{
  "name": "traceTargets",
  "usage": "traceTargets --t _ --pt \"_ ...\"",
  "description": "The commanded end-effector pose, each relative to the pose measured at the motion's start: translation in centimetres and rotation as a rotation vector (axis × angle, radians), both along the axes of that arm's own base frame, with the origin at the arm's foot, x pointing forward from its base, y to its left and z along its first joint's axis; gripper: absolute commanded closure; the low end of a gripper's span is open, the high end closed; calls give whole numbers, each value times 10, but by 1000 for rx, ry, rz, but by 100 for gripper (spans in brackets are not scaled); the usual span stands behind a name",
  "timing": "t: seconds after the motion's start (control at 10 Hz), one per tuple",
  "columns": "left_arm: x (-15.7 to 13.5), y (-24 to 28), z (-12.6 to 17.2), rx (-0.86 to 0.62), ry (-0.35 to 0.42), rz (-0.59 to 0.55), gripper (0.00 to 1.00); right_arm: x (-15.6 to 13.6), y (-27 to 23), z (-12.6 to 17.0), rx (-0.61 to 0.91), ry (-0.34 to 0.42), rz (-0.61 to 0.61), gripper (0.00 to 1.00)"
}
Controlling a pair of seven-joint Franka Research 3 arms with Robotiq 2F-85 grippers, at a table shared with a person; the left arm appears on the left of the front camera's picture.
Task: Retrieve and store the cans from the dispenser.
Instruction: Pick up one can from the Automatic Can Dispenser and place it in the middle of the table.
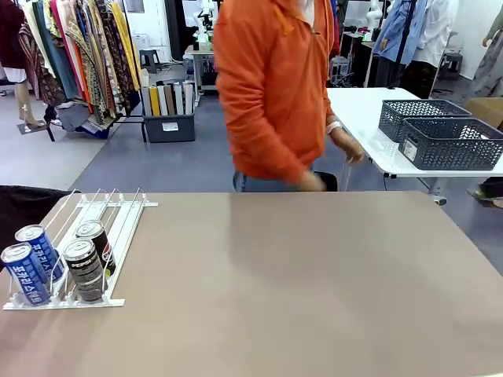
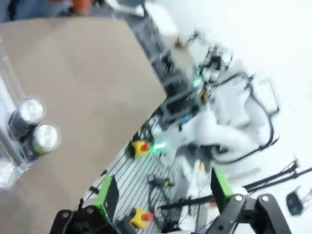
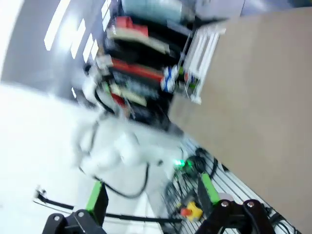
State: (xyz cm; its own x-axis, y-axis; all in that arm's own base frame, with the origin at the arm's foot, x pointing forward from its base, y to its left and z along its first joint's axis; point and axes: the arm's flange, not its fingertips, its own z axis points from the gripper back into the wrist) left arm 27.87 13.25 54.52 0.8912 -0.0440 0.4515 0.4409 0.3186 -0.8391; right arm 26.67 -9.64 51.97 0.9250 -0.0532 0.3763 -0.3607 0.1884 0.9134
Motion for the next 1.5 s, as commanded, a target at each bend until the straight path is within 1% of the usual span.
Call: traceTargets --t 0.0,0.1,0.2,0.3,0.4,1.0,1.1,1.2,1.3,1.4 --pt "10 48 -43 -191 25 150 0 -1 -27 -55 153 19 -115 0" --pt "7 78 -66 -230 9 213 0 4 -41 -74 187 50 -155 0" --pt "2 94 -77 -266 41 279 0 9 -44 -87 201 79 -177 0" --pt "1 97 -84 -258 74 338 0 15 -40 -95 174 90 -175 0" --pt "-16 98 -76 -221 57 269 0 -1 -73 -72 179 86 -191 0" --pt "-16 98 -76 -221 57 269 0 -1 -73 -72 179 86 -191 0" --pt "-14 97 -76 -216 72 276 0 -1 -73 -72 179 86 -191 0" --pt "-11 86 -59 -83 97 246 0 -1 -73 -72 179 86 -191 0" --pt "-2 68 -39 93 124 207 0 -1 -73 -72 179 86 -191 0" --pt "12 34 -21 339 147 66 0 -1 -73 -72 179 86 -191 0"
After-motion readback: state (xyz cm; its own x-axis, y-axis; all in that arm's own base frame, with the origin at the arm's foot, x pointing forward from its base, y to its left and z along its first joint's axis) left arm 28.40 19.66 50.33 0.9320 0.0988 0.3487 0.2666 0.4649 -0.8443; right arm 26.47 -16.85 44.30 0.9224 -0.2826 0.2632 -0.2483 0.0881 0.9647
